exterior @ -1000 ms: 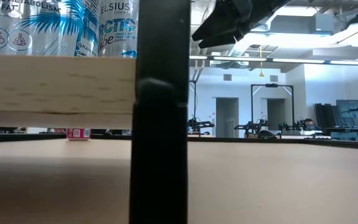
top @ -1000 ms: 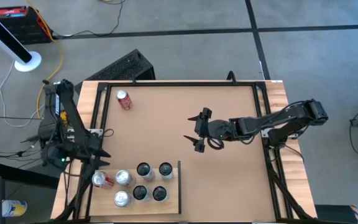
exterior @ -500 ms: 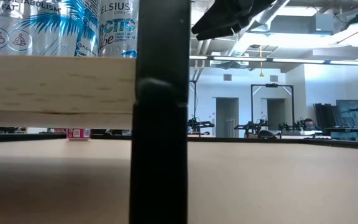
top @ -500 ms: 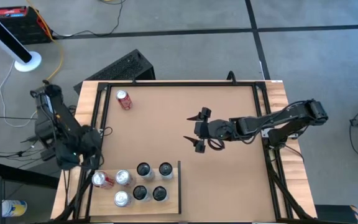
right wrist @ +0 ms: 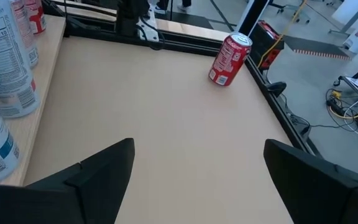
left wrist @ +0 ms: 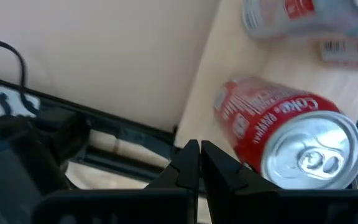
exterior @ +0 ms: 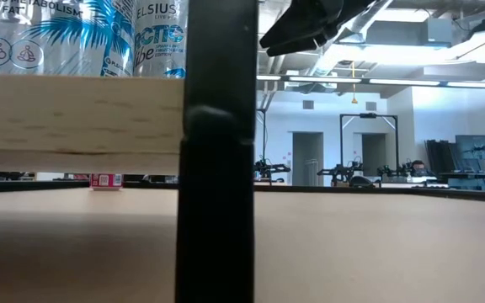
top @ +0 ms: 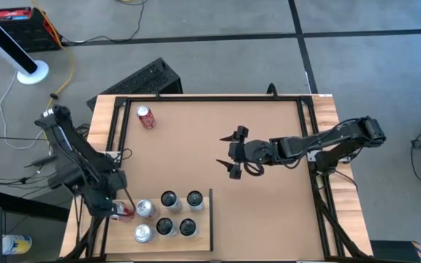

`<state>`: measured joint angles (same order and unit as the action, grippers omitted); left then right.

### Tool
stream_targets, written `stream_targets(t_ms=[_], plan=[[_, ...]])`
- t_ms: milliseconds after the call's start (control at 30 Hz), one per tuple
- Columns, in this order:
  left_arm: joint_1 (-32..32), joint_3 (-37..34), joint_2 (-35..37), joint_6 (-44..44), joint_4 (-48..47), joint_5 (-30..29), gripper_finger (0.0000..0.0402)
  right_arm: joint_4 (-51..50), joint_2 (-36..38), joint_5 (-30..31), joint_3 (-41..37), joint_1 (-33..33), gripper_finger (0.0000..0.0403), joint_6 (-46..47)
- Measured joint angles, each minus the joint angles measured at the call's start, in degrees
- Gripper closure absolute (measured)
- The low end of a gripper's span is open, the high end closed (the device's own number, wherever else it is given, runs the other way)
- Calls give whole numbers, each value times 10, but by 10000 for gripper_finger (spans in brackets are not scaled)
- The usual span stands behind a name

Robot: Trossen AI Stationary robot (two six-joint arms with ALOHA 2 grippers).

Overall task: Place canned beverage on shelf
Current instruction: Put the right red soda can on the shelf

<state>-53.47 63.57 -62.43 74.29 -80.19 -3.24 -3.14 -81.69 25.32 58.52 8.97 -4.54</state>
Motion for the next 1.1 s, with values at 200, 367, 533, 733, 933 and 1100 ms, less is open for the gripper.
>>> stream_targets(t_ms=[200, 367, 533, 733, 933, 1100], plan=[[22, 0, -38, -42, 26, 52, 401, 3, 0, 0, 0, 0, 21, -1], [41, 0, -55, -93, 34, 50, 401, 2, 0, 0, 0, 0, 21, -5], [60, 0, -58, -138, 64, 45, 401, 2, 0, 0, 0, 0, 21, -5], [64, 0, -58, -145, 89, 46, 401, 2, 0, 0, 0, 0, 21, -5], [64, 0, -58, -162, 118, 52, 401, 2, 0, 0, 0, 0, 21, -5], [59, 0, -58, -151, 135, 64, 401, 2, 0, 0, 0, 0, 21, -5]])
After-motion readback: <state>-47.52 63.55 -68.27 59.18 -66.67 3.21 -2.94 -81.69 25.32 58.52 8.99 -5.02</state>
